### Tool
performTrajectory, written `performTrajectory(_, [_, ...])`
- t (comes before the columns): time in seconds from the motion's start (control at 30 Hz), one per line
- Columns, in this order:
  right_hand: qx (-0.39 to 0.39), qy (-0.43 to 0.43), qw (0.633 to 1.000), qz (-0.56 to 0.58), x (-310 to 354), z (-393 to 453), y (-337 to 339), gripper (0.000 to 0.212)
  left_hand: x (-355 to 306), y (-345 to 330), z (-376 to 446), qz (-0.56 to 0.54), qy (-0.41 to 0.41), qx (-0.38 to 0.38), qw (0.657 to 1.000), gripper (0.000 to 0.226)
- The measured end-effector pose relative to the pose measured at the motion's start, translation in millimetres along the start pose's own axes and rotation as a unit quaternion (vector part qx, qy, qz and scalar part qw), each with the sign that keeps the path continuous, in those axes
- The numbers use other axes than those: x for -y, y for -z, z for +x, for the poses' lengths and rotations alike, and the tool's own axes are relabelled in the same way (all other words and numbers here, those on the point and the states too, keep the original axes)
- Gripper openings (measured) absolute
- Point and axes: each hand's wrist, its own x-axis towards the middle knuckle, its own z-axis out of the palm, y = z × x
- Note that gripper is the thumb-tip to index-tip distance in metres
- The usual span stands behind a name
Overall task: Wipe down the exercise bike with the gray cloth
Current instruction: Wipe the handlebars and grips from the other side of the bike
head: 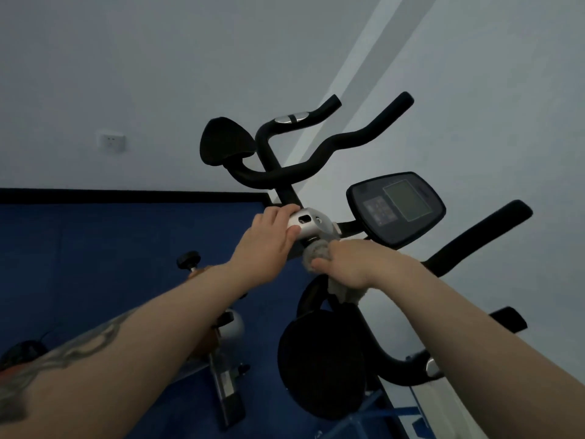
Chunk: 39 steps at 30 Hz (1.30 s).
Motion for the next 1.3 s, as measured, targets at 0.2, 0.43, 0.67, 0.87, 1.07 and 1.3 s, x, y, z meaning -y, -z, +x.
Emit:
performTrajectory(0.2, [-0.148,-0.013,0.986,-0.075,15,6,-16,0.035,-1,-2,0,0.013,-0.007,-0.011,1.0,0.045])
performTrajectory(0.43, [-0.102,-0.01,0.988,-0.119,10,-5,-11,0.03,-1,-3,-1,0.003,-0.005,-0.02,1.0,0.045])
performTrajectory(0.67, [-0.009,-0.022,0.996,-0.087,13,-6,0,0.039,-2,-1,-2,0.004,-0.007,-0.012,1.0,0.044])
performTrajectory(0.87, [-0.059,-0.021,0.994,-0.086,19,1,-4,0.028,-2,-2,-2,-0.001,-0.006,-0.017,1.0,0.044])
performTrajectory(1.07, [-0.086,-0.03,0.986,-0.138,17,-9,-15,0.029,-2,0,-2,-0.001,-0.008,-0.012,1.0,0.045])
performTrajectory(1.3, [-0.004,-0.056,0.998,0.016,18,4,6,0.055,-2,-2,-2,0.007,-0.011,-0.021,1.0,0.044])
